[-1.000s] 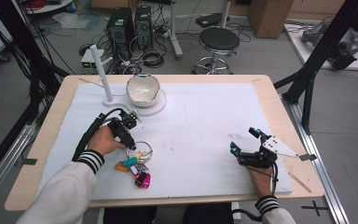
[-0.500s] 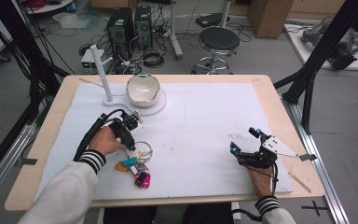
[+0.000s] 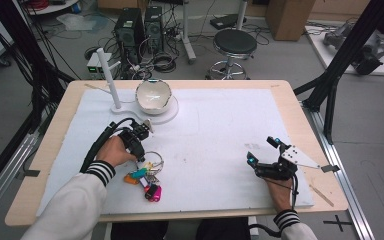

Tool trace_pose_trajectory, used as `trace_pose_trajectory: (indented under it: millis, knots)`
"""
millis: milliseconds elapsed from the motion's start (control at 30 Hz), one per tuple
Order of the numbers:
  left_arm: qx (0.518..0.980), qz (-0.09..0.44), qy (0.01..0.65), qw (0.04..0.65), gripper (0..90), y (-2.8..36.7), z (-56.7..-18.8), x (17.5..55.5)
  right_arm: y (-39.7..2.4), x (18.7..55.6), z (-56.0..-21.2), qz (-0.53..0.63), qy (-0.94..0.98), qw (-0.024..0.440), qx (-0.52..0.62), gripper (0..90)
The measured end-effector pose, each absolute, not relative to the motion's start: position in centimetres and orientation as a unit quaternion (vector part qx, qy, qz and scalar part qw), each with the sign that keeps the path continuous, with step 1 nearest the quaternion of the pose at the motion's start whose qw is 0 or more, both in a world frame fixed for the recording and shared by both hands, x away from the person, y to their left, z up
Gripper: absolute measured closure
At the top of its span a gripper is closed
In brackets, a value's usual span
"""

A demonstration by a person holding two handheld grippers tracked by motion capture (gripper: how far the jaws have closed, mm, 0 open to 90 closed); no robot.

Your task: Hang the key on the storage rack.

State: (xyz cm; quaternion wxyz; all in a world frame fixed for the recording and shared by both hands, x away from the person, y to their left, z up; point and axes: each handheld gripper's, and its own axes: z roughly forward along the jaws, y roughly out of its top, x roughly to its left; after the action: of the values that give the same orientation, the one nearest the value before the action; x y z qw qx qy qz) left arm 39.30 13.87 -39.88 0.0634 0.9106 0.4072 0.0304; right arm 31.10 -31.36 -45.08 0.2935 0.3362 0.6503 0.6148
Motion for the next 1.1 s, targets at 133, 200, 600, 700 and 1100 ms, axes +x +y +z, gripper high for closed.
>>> trace_pose_trajectory:
  millis: [133,200,600,700,1100]
  knots:
    - [0.911,0.030,0.406,0.062,73.3,13.85,-39.90,39.30,-31.37,31.10,-45.07,0.615,0.651,0.293,0.336,1.1]
    - [0.910,0.028,0.409,0.062,73.5,13.88,-39.93,39.32,-31.36,31.10,-45.07,0.615,0.651,0.293,0.336,1.2]
    - [0.908,0.030,0.414,0.060,79.6,13.63,-39.91,39.31,-31.36,31.10,-45.07,0.614,0.650,0.294,0.336,1.2]
    - [0.907,0.029,0.417,0.059,80.0,13.63,-39.90,39.31,-31.36,31.10,-45.08,0.614,0.651,0.294,0.336,1.1]
    - [0.903,0.025,0.425,0.057,77.8,13.53,-39.86,39.49,-31.37,31.10,-45.07,0.615,0.651,0.293,0.336,1.1]
